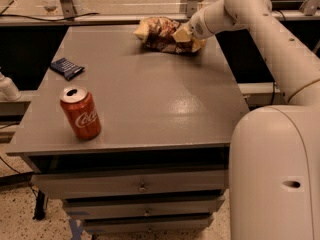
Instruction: Move brown chip bag near coke can
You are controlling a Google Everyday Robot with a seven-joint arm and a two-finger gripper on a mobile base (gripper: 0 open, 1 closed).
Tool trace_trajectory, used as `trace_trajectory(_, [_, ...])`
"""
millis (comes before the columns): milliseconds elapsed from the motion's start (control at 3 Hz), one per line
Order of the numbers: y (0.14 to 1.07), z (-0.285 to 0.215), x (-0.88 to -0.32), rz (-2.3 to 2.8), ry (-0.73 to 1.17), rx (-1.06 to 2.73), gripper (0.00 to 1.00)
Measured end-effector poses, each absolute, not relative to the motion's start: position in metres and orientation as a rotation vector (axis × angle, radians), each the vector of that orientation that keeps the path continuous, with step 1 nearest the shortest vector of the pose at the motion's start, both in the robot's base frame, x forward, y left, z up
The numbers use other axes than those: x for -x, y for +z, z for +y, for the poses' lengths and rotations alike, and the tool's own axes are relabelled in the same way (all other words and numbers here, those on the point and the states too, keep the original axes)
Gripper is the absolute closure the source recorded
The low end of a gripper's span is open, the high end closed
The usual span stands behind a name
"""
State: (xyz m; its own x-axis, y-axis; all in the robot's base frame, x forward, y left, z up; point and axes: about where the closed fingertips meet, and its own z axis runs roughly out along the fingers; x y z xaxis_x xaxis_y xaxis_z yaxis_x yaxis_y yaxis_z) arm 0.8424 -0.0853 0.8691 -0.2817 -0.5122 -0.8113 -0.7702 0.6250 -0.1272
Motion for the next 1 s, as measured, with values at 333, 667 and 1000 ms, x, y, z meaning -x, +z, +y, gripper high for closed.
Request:
trace_trajectory(333, [0.868,-0.091,-0.824,1.981,0.389,0.963,1.00])
trace_trajectory(667, [0.883,-0.094,-0.791,1.986,0.409,0.895,1.00])
trace_trajectory(1000, [0.909,-0.079,-0.751,1.977,0.415,0.842,1.00])
